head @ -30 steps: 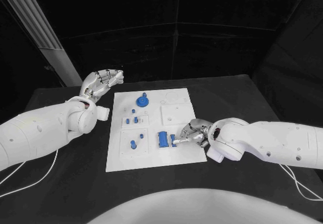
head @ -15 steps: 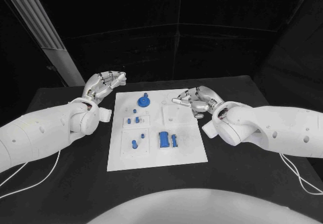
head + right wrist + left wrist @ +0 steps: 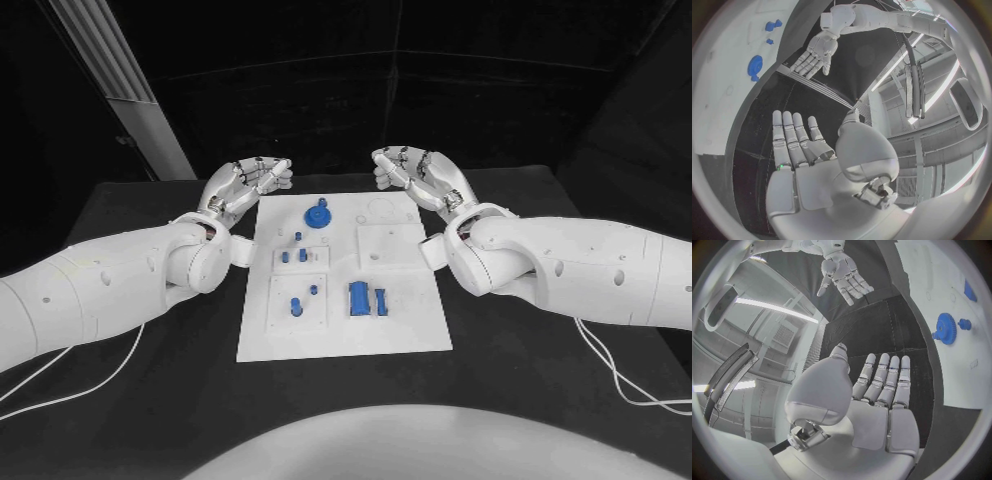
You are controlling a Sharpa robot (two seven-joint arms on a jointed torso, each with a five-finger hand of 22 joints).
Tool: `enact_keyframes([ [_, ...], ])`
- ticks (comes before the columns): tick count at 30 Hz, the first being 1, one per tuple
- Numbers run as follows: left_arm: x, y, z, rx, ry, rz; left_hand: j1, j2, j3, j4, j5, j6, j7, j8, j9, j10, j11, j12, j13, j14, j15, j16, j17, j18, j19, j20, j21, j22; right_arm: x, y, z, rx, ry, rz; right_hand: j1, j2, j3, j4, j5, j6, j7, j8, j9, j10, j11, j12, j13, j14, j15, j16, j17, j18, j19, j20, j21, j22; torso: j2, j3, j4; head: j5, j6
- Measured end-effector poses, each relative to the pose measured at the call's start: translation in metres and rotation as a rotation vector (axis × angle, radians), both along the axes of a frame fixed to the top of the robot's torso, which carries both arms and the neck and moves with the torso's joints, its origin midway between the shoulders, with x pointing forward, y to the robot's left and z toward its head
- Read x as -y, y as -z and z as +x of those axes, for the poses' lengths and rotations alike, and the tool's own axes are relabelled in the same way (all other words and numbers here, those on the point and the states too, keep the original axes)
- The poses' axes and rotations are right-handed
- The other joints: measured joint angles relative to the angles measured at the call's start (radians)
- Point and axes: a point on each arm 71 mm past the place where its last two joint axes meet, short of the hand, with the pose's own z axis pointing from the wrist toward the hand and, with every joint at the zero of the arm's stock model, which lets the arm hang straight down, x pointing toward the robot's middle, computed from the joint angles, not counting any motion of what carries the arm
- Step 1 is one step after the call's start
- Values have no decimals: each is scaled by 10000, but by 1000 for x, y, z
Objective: Assemble the parts on the task board
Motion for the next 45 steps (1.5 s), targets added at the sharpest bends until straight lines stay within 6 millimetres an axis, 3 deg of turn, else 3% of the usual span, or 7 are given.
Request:
enact_keyframes([
  [5,7,2,-6,-130,171,-160,-119,5,-93,-12,-73,-178,-37,116,1,-238,40,76,1,-417,67,47,-182,0,-250,-41,-40,-197,-8,-1,1,292,-169,372,-1822,-1406,2098,36,-111,-1965,-165,-22,-542,-1835,-216,-479,-784,-1977,-191,-351,-496,-157,-3022,419,-522,-3602,7,6,-8,109,0],
  [10,12,4,-10,-223,288,-271,-118,5,-92,-12,-73,-247,-36,154,1,-264,48,116,1,-418,68,88,-199,0,-303,-19,-39,-271,-10,0,2,449,-257,575,-2172,-1756,2748,49,-111,-2441,-234,421,-574,-2287,-251,-149,-969,-2278,-283,-5,-608,92,-3340,364,-533,-4184,2,5,-8,203,0],
  [14,12,5,-11,-263,272,-277,-1612,-341,132,-320,-476,-908,-92,-274,-251,-843,-236,-520,-233,-730,-242,-783,-348,-159,-821,-362,-315,-1086,-10,1,1,398,-230,609,-6235,-1537,3654,-1428,-662,-3476,-1353,-1050,-2519,-3728,-1338,-1816,-3784,-3474,-1233,-2508,-2535,-785,-4494,-867,-932,-6791,-1,5,-8,210,13],
  [18,15,2,-13,-279,221,-428,-3388,-664,448,-732,-919,-1700,-161,-861,-476,-1520,-592,-1373,-452,-1071,-583,-1936,-622,-160,-1427,-784,-540,-2102,-7,0,1,271,-10,843,-8343,-1520,3679,-2489,-664,-4428,-1606,-2108,-3531,-4890,-2377,-3023,-5248,-4569,-2114,-3835,-3535,-857,-5471,-2027,-932,-8143,-27,11,-3,216,176],
  [21,20,-1,-18,-318,122,-623,-4447,-790,642,-973,-1182,-2170,-271,-1211,-560,-1934,-797,-1885,-534,-1280,-793,-2624,-918,-491,-1781,-1035,-612,-2711,-4,-1,1,42,334,1196,-9141,-1520,3679,-2876,-664,-4451,-1601,-2506,-4386,-5110,-2431,-3474,-6216,-4670,-2142,-4697,-4385,-858,-5516,-2177,-932,-9031,-73,23,4,255,410],
  [36,42,-29,-49,-864,-1830,-1169,-8211,-971,1641,-1904,-2122,-3857,-1249,-2453,-676,-3377,-1710,-3693,-642,-2192,-1705,-5070,-1381,-1024,-3023,-1955,-692,-4866,19,9,-2,-1990,2605,2769,-10225,-1518,3680,-2876,-663,-4452,-1602,-2516,-4459,-5109,-2431,-3491,-6605,-4670,-2143,-5026,-4455,-855,-5517,-2176,-932,-9389,-550,165,96,516,2309],
  [45,40,-30,-54,-1254,-2798,-894,-9574,-983,1954,-2610,-2804,-4426,-1617,-2909,-681,-3857,-2302,-4351,-649,-2705,-2218,-5960,-1410,-1023,-3562,-2636,-691,-5645,21,12,-2,-2358,2947,2864,-10225,-1518,3680,-2876,-663,-4451,-1601,-2516,-4458,-5108,-2430,-3491,-6604,-4669,-2143,-5026,-4454,-854,-5517,-2175,-932,-9388,-709,209,123,573,2711],
])
